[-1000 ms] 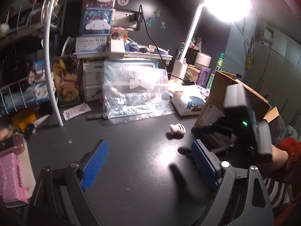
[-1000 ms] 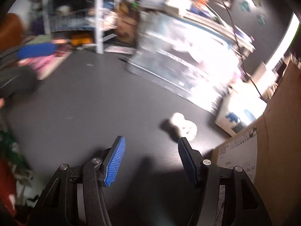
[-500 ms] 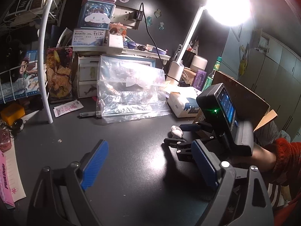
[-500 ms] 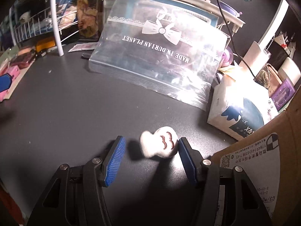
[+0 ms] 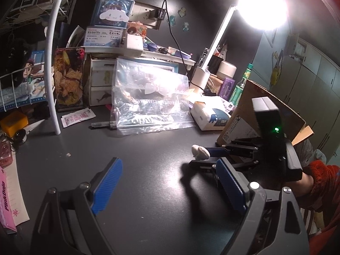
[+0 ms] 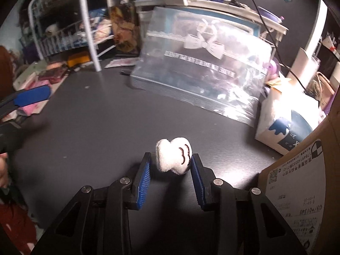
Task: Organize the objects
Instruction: 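Return the right gripper to the desk and grasp the white ghost figure, then carry the white ghost figure with the right gripper and release it into the box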
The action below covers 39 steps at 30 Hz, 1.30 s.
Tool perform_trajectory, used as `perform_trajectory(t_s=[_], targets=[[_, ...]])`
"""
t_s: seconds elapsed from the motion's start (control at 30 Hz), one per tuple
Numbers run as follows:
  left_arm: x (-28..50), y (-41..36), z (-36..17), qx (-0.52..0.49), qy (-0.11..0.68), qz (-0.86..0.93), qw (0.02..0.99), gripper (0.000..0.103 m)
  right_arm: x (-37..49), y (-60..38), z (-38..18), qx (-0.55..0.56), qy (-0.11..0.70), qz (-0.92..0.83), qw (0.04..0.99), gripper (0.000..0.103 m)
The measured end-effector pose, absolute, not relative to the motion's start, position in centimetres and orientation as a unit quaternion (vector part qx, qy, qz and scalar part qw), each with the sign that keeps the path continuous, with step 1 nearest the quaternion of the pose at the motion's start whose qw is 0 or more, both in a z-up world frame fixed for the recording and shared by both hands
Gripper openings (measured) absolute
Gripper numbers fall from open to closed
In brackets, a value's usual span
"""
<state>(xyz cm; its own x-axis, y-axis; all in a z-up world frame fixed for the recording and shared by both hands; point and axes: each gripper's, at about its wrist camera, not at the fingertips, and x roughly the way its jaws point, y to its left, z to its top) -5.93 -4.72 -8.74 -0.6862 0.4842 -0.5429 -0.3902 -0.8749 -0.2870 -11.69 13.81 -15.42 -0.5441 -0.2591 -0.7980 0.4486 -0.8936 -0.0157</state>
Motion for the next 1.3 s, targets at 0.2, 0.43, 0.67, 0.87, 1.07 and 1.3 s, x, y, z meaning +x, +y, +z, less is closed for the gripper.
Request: perform_trajectory(t_s=[0.2,0.43,0.67,0.87,1.07,1.3], targets=[[-5.3,-2.8,-7.4,-0.323,-0.072,0.899,0.287,0.088,-7.8,11.6,-12.4,0.386,0.134,-0.87,0.277,0.032],[-4.9,-1.3,-5.2,-0.329,-0.098,0.879,0.332,0.063,-4.0,10.8,-8.5,0.326,0.161,-0.877,0.316,0.032],[-5.0,0.7,-1.9,-0.325,-0.098,0.866,0.368,0.031,-2.0,11.6,-5.3,0.277,0.205,-0.887,0.309,0.032],[-5.6,3.7,1.3,-0.315,-0.074,0.863,0.388,0.03,-1.8,14.0,-2.3,0.267,0.208,-0.895,0.29,0.032],[-7.2,8.2,3.1,-0.32,-0.049,0.855,0.405,0.03,-2.6,17.7,-0.2,0.269,0.209,-0.902,0.264,0.032],[-10.0,13.3,3.6,-0.342,-0.036,0.837,0.425,0.03,-4.1,22.4,0.7,0.297,0.187,-0.907,0.233,0.032]])
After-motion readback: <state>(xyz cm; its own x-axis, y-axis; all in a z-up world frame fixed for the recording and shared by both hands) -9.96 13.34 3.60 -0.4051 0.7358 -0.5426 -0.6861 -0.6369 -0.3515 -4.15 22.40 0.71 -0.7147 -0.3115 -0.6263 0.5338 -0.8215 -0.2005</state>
